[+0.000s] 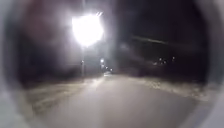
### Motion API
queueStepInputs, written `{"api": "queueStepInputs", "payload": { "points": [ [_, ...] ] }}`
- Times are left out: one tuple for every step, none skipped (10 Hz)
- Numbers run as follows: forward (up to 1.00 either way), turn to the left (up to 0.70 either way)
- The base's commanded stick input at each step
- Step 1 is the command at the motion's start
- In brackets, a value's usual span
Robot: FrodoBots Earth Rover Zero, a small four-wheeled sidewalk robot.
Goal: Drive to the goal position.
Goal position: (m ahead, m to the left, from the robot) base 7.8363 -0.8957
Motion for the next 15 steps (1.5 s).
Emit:
{"api": "queueStepInputs", "payload": {
  "points": [
    [1.0, 0.05],
    [1.0, 0.11],
    [1.0, 0.11],
    [1.0, 0.11],
    [1.0, 0.07],
    [1.0, 0.05],
    [1.0, 0.05],
    [1.0, 0.05],
    [1.0, 0.05],
    [1.0, 0.05],
    [1.0, 0.05],
    [1.0, 0.05],
    [1.0, 0.06],
    [1.0, 0.07],
    [1.0, 0.08]
  ]
}}
